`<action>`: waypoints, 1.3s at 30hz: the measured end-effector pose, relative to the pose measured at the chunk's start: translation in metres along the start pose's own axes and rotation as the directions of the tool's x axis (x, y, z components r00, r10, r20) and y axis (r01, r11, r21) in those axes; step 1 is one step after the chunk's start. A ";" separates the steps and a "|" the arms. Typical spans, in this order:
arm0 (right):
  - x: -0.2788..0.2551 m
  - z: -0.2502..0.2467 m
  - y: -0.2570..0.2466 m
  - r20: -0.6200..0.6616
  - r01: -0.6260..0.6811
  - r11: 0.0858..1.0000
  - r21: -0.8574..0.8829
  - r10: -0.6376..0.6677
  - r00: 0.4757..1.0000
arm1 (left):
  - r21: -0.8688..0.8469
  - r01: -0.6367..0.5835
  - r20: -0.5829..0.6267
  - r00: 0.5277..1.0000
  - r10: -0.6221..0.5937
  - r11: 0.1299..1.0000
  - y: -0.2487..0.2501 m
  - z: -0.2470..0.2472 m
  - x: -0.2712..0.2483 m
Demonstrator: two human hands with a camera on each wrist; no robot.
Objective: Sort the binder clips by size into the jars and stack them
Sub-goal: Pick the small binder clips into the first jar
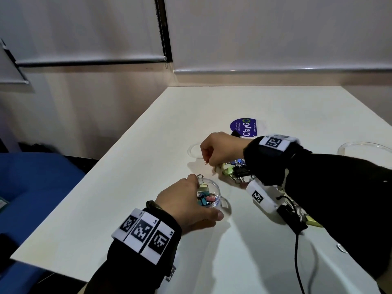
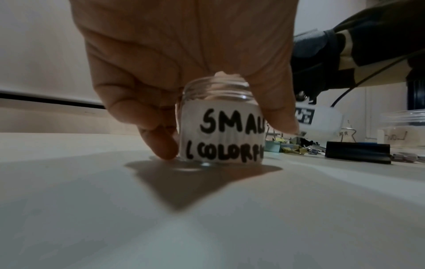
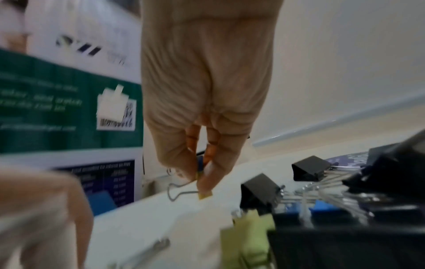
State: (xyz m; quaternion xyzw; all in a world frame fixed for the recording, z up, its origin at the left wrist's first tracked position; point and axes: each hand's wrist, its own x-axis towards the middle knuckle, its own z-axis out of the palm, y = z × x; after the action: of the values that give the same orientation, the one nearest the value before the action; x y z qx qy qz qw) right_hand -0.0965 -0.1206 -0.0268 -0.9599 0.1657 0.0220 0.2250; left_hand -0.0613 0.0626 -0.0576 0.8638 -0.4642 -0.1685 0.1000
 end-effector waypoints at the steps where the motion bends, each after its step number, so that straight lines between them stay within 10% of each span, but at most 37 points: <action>1: -0.004 -0.006 0.001 -0.007 -0.016 0.995 0.102 0.017 1.000 | 0.001 0.001 -0.003 1.000 -0.001 1.000 0.000 0.000 0.000; 9: -0.041 -0.022 -0.024 0.137 0.054 0.851 0.522 -0.146 0.980 | -0.002 0.000 -0.016 1.000 -0.001 1.000 0.001 0.000 0.000; 20: -0.020 -0.023 0.001 -0.013 -0.184 0.982 -0.033 0.183 0.983 | 0.006 0.005 -0.022 1.000 -0.005 1.000 0.003 0.002 -0.001; 39: -0.010 0.011 0.002 0.033 -0.123 0.931 -0.344 0.143 0.989 | 0.002 -0.010 -0.019 1.000 0.010 1.000 0.002 0.000 -0.001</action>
State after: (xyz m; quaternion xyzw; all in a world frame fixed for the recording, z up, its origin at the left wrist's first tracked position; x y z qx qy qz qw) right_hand -0.1061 -0.1140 -0.0361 -0.9699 0.2174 0.0934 0.0578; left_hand -0.0635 0.0621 -0.0572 0.8632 -0.4676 -0.1592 0.1043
